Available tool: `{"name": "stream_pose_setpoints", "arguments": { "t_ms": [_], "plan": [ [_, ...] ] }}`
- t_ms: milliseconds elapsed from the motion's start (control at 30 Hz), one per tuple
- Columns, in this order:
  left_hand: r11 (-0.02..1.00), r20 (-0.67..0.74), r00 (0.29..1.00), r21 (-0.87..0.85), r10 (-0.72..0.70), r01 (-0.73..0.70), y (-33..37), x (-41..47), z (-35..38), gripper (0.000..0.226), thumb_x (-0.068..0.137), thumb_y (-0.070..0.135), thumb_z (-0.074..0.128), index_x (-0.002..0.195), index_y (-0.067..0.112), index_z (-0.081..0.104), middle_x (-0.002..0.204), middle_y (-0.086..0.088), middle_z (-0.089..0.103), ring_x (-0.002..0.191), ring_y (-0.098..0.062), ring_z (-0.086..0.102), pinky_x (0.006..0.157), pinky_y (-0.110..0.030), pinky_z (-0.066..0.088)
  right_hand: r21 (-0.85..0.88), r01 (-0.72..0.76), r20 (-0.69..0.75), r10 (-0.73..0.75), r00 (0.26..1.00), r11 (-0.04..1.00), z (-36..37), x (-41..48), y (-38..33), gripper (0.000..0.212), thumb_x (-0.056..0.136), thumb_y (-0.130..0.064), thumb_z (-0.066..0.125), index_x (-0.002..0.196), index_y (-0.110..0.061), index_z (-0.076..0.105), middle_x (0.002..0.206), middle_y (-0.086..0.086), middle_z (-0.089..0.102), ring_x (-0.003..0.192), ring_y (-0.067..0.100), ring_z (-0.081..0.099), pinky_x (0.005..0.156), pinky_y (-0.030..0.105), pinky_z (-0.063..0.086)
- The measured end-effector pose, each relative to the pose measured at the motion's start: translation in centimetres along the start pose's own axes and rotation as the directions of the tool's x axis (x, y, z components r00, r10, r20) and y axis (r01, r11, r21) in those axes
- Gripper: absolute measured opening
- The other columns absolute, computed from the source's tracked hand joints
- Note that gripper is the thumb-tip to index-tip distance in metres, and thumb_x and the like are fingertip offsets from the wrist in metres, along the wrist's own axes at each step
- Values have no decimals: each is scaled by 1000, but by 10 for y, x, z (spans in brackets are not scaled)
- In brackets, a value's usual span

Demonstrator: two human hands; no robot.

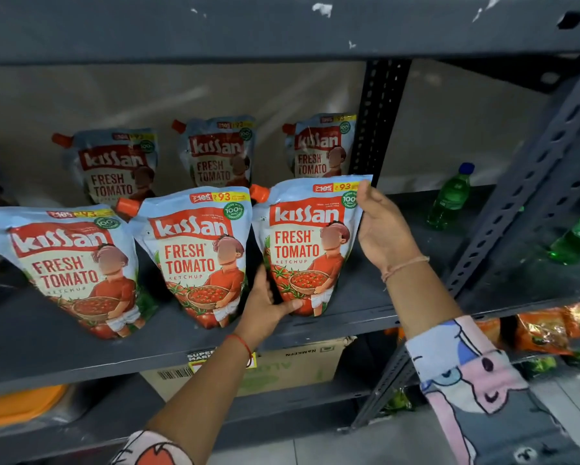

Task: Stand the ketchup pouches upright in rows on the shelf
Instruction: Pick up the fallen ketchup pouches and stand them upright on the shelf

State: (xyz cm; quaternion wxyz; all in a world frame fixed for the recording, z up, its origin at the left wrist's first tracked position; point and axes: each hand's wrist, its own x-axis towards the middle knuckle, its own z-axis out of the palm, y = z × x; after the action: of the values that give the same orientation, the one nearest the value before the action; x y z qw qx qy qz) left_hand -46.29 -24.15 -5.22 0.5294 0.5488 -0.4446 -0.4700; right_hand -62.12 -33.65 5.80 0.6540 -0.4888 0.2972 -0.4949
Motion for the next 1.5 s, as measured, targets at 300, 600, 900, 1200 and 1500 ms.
{"name": "stream_pose_setpoints", "arguments": {
  "t_ms": [300,600,900,1200,1500],
  "plan": [
    [996,-23,999,92,26,-23,0,9,23,90,64,-4,74,132,30,24,125,-1,48,124,-21,46,107,-43,39,-446,-112,29,140,990,888,-46,-49,90,77,48,-25,83,114,-27,43,124,5,56,118,20,54,98,38,46],
    [993,33,998,108,54,-57,0,26,91,87,56,14,77,120,47,28,121,6,52,120,-18,49,104,-47,43,-434,-105,-151,42,988,895,-95,-57,74,72,66,-4,73,124,-19,35,129,11,50,117,22,49,99,37,41],
    [979,39,995,179,90,-95,-4,31,105,87,65,14,77,132,36,26,119,10,52,115,-13,51,96,-33,46,-499,-135,-228,21,973,856,-107,-57,84,70,80,2,61,138,-10,25,129,5,47,123,21,44,105,39,37],
    [957,89,990,261,109,-128,8,22,107,90,71,22,73,140,30,16,134,0,50,114,-12,49,90,-24,40,-505,-122,-297,-40,954,855,-100,-67,88,61,83,-4,60,136,-14,32,129,6,50,125,25,46,106,43,37],
    [939,-474,831,307,290,-153,-19,-102,-36,90,60,77,53,124,13,47,119,-8,51,107,-11,49,92,-20,44,-663,13,-279,-263,923,749,36,-136,121,69,68,-54,66,126,-24,43,132,2,47,123,12,46,104,29,39]
  ]
}}
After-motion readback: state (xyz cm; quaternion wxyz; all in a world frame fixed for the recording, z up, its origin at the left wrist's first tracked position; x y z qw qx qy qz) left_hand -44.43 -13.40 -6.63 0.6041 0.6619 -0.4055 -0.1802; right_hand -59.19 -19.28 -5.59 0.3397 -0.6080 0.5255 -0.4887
